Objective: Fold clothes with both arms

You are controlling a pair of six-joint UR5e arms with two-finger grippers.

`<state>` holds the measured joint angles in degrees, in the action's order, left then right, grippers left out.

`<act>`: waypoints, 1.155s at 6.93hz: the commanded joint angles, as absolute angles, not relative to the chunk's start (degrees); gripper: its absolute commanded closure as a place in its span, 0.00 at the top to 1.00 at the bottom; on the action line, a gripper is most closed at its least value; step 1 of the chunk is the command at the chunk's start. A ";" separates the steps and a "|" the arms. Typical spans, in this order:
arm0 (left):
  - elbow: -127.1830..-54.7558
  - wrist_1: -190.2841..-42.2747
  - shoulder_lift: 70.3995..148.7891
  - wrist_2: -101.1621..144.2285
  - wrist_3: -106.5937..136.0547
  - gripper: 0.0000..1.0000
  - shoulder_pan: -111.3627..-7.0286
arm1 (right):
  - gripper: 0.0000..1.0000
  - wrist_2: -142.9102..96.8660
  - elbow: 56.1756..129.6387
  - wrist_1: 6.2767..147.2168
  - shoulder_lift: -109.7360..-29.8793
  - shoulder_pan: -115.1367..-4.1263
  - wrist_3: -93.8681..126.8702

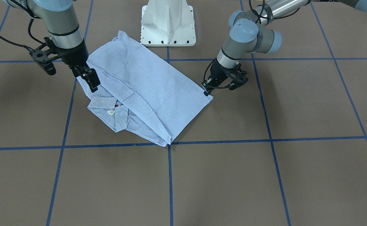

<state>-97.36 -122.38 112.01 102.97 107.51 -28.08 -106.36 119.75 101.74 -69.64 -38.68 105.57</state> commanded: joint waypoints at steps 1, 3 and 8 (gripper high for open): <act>-89.28 -123.04 117.99 103.18 96.02 0.00 -36.51 | 1.00 -106.35 119.62 100.21 -69.61 -38.76 105.82; -68.31 -132.73 130.99 103.18 92.13 0.00 -44.34 | 1.00 -106.35 119.53 99.06 -69.70 -38.67 105.91; -70.24 -135.71 131.18 109.29 89.12 0.50 -46.84 | 1.00 -100.75 115.49 83.85 -69.43 -28.61 108.55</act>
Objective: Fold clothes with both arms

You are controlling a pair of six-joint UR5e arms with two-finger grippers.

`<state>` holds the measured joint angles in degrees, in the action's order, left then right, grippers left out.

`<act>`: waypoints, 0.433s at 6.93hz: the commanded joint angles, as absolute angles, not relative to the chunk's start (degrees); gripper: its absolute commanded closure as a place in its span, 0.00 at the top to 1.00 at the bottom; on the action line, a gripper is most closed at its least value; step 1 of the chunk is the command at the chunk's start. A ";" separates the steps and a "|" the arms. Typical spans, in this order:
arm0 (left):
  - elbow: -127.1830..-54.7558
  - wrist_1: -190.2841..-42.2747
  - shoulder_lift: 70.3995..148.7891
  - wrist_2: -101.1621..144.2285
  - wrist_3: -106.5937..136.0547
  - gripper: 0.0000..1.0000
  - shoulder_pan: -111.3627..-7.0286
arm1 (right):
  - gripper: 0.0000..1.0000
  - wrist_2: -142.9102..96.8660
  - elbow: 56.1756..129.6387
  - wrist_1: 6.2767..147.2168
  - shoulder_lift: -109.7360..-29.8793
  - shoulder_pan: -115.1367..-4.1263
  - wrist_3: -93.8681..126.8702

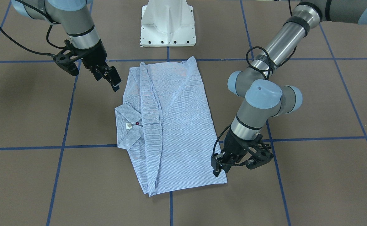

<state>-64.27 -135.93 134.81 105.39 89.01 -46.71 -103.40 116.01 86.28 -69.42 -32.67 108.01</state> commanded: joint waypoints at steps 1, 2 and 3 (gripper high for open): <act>-78.06 -135.62 125.48 111.60 89.03 0.50 -47.19 | 1.00 -95.50 115.05 84.28 -69.52 -22.74 107.59; -82.66 -135.44 121.33 111.79 88.77 0.50 -47.46 | 1.00 -90.23 113.13 85.68 -68.65 -17.19 103.31; -84.01 -134.83 119.64 113.10 88.42 0.50 -48.85 | 1.00 -85.65 112.68 91.78 -66.29 -13.22 91.96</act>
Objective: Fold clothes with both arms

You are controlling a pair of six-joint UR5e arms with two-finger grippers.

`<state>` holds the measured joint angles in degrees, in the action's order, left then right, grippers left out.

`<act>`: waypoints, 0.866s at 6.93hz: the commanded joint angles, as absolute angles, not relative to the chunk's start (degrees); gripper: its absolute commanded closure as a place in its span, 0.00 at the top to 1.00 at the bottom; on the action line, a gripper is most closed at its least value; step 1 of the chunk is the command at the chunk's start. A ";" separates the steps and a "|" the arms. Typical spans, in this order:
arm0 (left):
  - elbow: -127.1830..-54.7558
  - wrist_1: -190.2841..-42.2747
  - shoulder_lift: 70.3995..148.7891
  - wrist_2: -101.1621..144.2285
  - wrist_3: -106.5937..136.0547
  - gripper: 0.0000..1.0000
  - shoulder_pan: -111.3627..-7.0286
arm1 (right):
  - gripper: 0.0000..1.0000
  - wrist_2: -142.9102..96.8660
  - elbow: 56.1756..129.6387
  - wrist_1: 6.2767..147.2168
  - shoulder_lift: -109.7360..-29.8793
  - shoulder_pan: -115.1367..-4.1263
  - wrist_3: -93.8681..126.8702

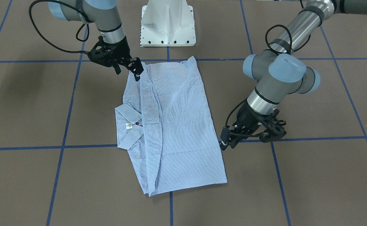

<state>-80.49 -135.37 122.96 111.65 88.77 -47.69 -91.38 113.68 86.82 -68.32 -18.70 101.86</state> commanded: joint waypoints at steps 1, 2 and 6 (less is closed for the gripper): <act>-85.85 -134.82 117.44 114.86 88.24 0.49 -49.82 | 1.00 -85.17 111.81 95.67 -63.49 -12.57 84.71; -87.44 -134.82 115.51 115.05 88.16 0.49 -50.36 | 1.00 -84.99 109.45 96.76 -61.72 -12.48 79.24; -87.54 -134.82 115.05 114.96 88.15 0.49 -50.19 | 1.00 -81.73 105.82 98.96 -59.59 -12.57 59.77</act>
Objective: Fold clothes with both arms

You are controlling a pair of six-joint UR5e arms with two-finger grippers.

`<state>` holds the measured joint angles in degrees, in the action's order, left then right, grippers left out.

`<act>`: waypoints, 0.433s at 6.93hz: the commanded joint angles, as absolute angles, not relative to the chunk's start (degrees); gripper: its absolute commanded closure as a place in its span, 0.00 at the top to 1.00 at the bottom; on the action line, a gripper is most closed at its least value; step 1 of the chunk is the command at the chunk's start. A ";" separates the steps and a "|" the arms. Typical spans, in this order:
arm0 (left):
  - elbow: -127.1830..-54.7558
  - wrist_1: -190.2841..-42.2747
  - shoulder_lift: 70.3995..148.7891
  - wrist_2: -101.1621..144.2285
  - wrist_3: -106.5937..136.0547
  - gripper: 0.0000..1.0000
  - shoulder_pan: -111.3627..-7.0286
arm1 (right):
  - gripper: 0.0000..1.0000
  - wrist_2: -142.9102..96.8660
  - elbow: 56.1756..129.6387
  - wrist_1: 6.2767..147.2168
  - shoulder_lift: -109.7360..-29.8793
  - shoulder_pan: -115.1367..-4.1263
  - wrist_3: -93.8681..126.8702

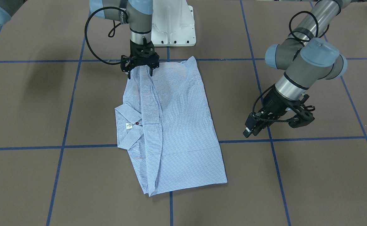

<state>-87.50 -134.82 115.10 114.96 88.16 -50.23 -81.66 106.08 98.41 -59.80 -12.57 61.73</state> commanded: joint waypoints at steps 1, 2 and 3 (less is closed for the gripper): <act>-87.54 -134.82 115.05 114.96 88.15 0.49 -50.19 | 1.00 -81.65 105.65 99.05 -59.68 -12.31 59.77; -87.54 -134.82 115.05 114.96 88.15 0.49 -50.27 | 1.00 -81.82 105.47 99.05 -59.68 -12.13 59.77; -87.54 -134.82 115.05 114.96 88.24 0.49 -50.27 | 1.00 -81.91 104.77 98.97 -59.50 -11.69 59.85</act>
